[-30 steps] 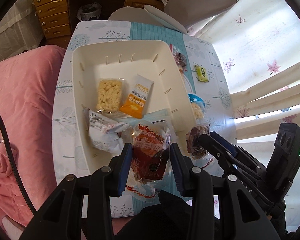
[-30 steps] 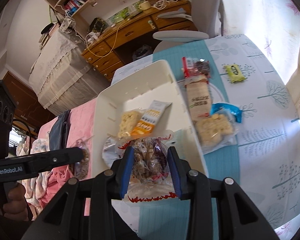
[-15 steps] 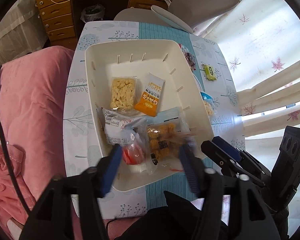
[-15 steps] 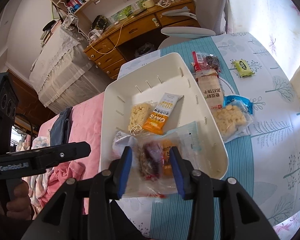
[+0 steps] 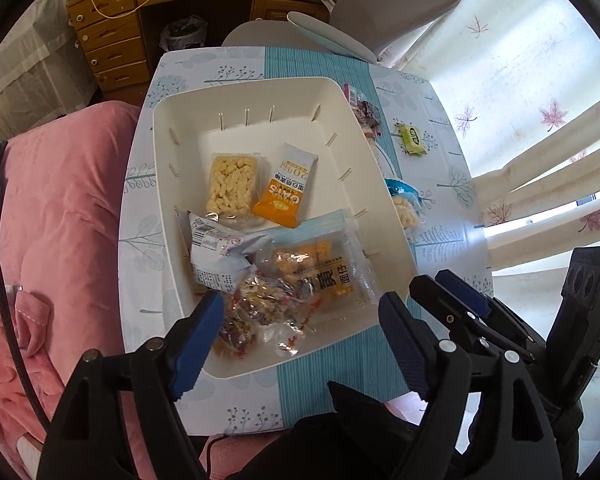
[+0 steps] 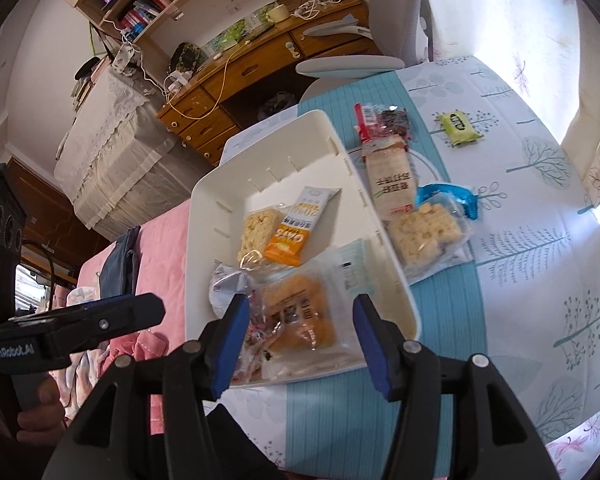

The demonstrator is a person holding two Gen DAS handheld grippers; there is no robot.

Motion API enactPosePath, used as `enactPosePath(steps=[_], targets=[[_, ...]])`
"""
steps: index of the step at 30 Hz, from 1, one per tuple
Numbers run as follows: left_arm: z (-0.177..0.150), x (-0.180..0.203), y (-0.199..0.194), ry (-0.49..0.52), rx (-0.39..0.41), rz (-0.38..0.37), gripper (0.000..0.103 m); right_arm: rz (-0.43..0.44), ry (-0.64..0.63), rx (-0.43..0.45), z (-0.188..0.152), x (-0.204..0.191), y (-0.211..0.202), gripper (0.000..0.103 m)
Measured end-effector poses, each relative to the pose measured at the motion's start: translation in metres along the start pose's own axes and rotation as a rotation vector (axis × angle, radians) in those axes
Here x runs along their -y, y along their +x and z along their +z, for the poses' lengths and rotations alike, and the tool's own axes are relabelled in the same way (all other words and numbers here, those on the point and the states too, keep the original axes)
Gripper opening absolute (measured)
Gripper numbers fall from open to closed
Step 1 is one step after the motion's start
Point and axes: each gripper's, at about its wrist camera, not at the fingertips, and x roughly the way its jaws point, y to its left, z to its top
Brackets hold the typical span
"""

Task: Organize snacks
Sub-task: 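Move both tools back toward the remaining snacks on the table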

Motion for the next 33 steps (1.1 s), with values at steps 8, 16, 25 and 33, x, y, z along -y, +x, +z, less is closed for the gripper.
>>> enactPosePath(steps=[8,16,25,33], targets=[[-0.001,0.051,0.007,-0.064,0.017,0.092,0.080,0.034,-0.020,-0.024,0.015,0.046,-0.013,0.054],[-0.003,0.112,0.010,-0.152,0.103,0.157,0.080,0.063,-0.099,-0.079,0.038,0.099,-0.031,0.055],[-0.014,0.168,0.036,-0.264,0.161,0.126,0.080,0.057,-0.207,-0.114,0.065,0.155,-0.045,0.058],[-0.022,0.196,0.058,-0.331,0.224,0.105,0.080,-0.012,-0.288,-0.086,0.089,0.182,-0.050,0.067]])
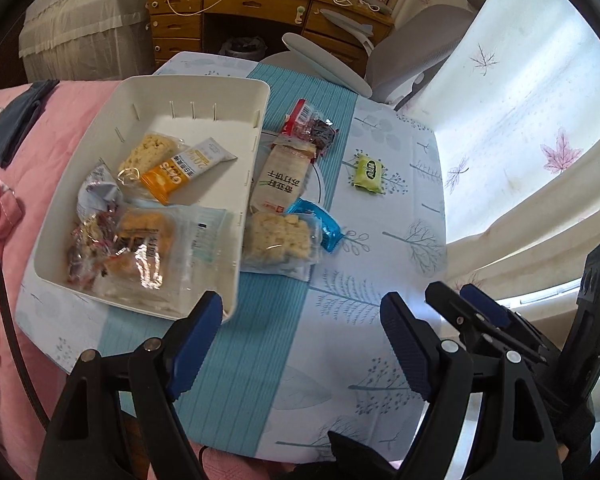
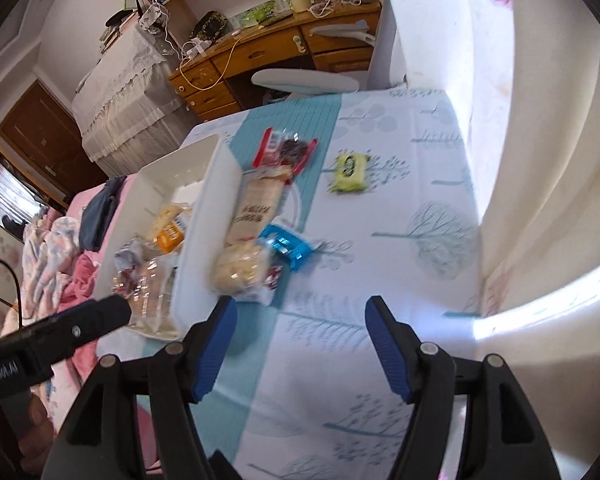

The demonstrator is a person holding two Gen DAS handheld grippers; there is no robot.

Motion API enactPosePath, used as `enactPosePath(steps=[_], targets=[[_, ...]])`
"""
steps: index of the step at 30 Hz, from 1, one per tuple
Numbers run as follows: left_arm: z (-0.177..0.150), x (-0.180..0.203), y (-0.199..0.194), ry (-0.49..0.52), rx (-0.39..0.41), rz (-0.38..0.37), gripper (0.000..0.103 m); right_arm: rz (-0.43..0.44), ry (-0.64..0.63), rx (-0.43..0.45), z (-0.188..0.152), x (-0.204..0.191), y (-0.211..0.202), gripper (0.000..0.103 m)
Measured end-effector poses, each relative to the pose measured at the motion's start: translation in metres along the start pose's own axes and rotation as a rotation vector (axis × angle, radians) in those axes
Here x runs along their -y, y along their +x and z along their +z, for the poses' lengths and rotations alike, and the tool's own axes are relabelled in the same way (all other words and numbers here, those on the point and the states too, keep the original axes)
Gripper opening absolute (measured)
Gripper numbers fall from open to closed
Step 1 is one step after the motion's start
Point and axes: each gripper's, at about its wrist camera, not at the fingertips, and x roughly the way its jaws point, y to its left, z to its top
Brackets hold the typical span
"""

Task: Organize snacks
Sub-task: 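Move both tools back toward the remaining snacks on the table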

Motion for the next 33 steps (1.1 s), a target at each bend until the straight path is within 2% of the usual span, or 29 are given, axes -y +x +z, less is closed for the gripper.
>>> enactPosePath(steps=[6,15,20,22,30,33], targets=[[-0.011,0.008,0.014,-0.030,0.027,0.007,0.080,-0.033,-0.036,0.032,0.014,0.010,0.003,0.068],[-0.014,0.015,0.050,-0.098,0.113,0.047,0.080,-0.046,0.026,0.033,0.045,0.027,0.021,0.068],[-0.021,0.020,0.078,-0.137,0.186,0.127,0.080,-0.038,0.064,0.022,0.061,0.038,0.042,0.068],[-0.026,0.020,0.088,-0.174,0.221,0.133,0.080,-0.054,0.062,0.019,0.068,0.040,0.051,0.068],[-0.027,0.027,0.126,-0.225,0.256,0.235,0.080,-0.048,0.067,0.003,0.091,0.051,0.086,0.068],[-0.025,0.030,0.134,-0.228,0.274,0.295,0.080,-0.039,0.058,0.001,0.101,0.052,0.098,0.068]])
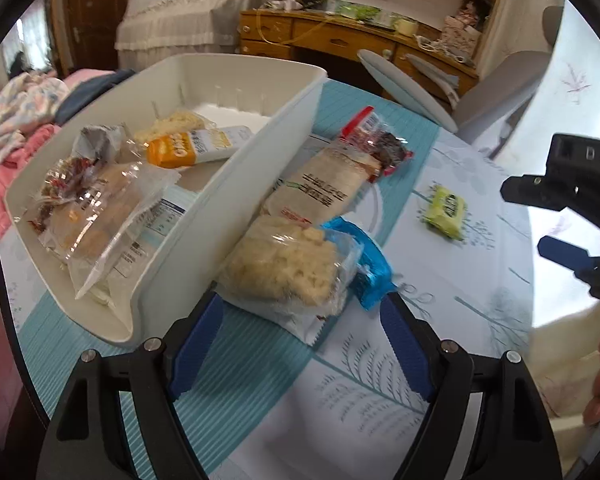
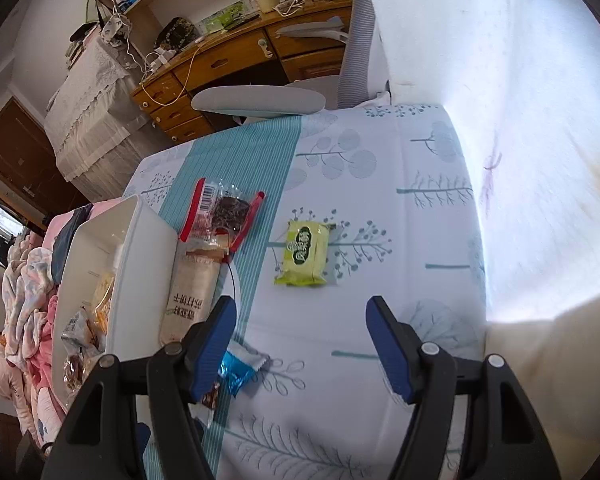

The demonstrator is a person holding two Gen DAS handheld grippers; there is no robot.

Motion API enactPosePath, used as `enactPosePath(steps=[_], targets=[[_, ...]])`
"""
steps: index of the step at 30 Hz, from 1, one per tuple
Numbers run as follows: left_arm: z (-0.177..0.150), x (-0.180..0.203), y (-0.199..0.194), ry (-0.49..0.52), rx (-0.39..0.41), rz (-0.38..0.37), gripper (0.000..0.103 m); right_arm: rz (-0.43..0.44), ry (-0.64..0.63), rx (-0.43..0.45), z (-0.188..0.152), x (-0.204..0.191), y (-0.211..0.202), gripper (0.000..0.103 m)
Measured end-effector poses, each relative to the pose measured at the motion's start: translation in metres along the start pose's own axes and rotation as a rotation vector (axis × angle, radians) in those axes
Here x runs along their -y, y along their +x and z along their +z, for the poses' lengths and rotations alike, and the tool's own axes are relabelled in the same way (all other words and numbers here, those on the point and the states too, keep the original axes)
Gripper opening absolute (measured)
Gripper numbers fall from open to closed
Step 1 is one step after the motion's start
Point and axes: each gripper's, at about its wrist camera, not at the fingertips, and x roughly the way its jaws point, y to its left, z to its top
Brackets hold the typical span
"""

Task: Organize snacks
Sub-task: 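Move both tools back toward the remaining snacks on the table, then grasp the clear crumbly cake bag with the left tool while the right tool grasps the yellow-green packet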

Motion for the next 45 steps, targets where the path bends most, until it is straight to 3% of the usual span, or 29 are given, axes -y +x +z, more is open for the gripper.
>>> enactPosePath(steps=[5,19,21,24,27,31,34,45], targets=[[0.005,0.003,0.013,-0.012,0.026,0.075,0.080,0.002,-0.050,-0.011,0.015,-0.004,0.023,0.068],[0.007,0.016,0.036,0.019,0.037,0.161,0.080,-0.084,-0.171,-0.097,0.025,-0.008,0.094,0.067],[0.007,0.017,0.037,0.023,0.037,0.171,0.080,-0.103,-0.188,-0.104,0.024,-0.010,0.100,0.066],[0.007,0.018,0.036,0.029,0.042,0.183,0.080,-0.132,-0.210,-0.108,0.024,-0.011,0.108,0.053],[0.007,0.020,0.035,0.045,0.056,0.183,0.075,-0.118,-0.232,-0.097,0.023,-0.014,0.108,0.038],[0.008,0.018,0.037,0.046,0.043,0.171,0.060,-0.126,-0.256,-0.096,0.022,-0.017,0.107,0.038],[0.010,0.017,0.037,0.045,0.037,0.160,0.056,-0.127,-0.246,-0.107,0.021,-0.017,0.107,0.038],[0.009,0.013,0.029,0.057,0.006,0.095,0.051,-0.112,-0.135,-0.190,0.010,0.000,0.092,0.038]])
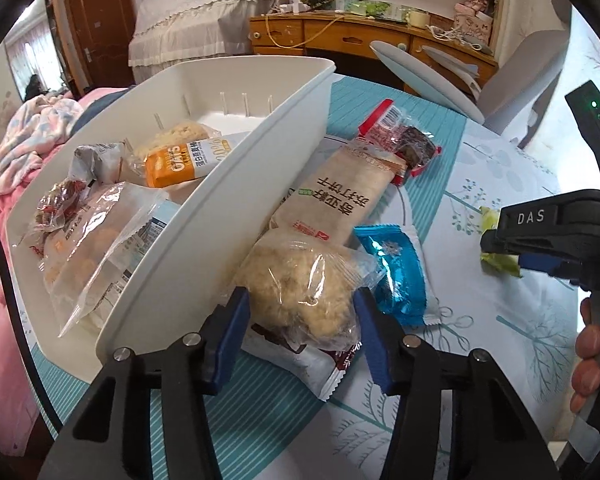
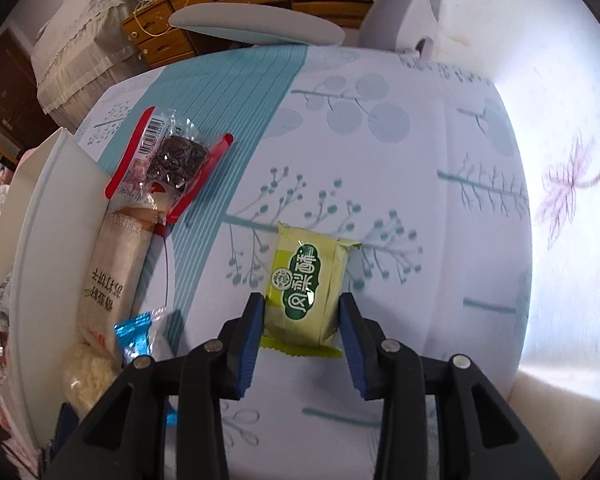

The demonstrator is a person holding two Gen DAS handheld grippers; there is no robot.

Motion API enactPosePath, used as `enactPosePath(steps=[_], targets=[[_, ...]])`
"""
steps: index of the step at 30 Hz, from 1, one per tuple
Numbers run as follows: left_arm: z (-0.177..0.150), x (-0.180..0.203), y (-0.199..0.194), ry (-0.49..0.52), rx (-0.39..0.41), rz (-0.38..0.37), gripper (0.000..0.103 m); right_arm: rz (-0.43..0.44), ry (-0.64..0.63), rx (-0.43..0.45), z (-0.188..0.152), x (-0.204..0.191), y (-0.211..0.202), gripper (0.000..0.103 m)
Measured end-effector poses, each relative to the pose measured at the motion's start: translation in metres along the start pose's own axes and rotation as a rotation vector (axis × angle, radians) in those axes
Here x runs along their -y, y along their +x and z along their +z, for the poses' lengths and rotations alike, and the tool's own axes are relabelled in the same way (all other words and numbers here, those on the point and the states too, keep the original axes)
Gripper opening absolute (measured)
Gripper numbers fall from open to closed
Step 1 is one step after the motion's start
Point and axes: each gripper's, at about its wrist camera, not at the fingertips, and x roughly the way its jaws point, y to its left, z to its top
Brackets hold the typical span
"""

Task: Organize snacks
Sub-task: 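Grasp the clear crumbly cake bag with the left tool while the right tool grasps the yellow-green packet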

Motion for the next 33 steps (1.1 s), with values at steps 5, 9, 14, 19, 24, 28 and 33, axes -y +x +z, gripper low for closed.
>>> enactPosePath(steps=[5,9,14,19,24,28,33], targets=[[-0.002,0.003,-0.011,0.063,-0.010,-0.049,0.045,0.036,0.063,-0.054,-0.016,0.009,-0.012,0.038],[-0.003,0.007,-0.020,0.140,-0.021,-0.090,0.043,0.034,0.079,-0.068,-0.031,0.012,-0.025,0.038],[-0.005,0.002,-0.032,0.218,-0.046,-0.127,0.039,0.037,0.136,-0.068,-0.051,0.022,-0.042,0.038],[-0.013,-0.003,-0.050,0.305,-0.078,-0.161,0.037,0.027,0.174,-0.076,-0.071,0.027,-0.054,0.038],[-0.021,-0.007,-0.066,0.400,-0.106,-0.199,0.012,0.062,0.208,-0.069,-0.090,0.025,-0.064,0.038],[-0.022,-0.013,-0.073,0.445,-0.119,-0.209,0.011,0.109,0.232,-0.040,-0.100,0.020,-0.072,0.038],[-0.016,-0.019,-0.074,0.440,-0.152,-0.227,0.010,0.145,0.260,-0.008,-0.111,0.014,-0.082,0.038]])
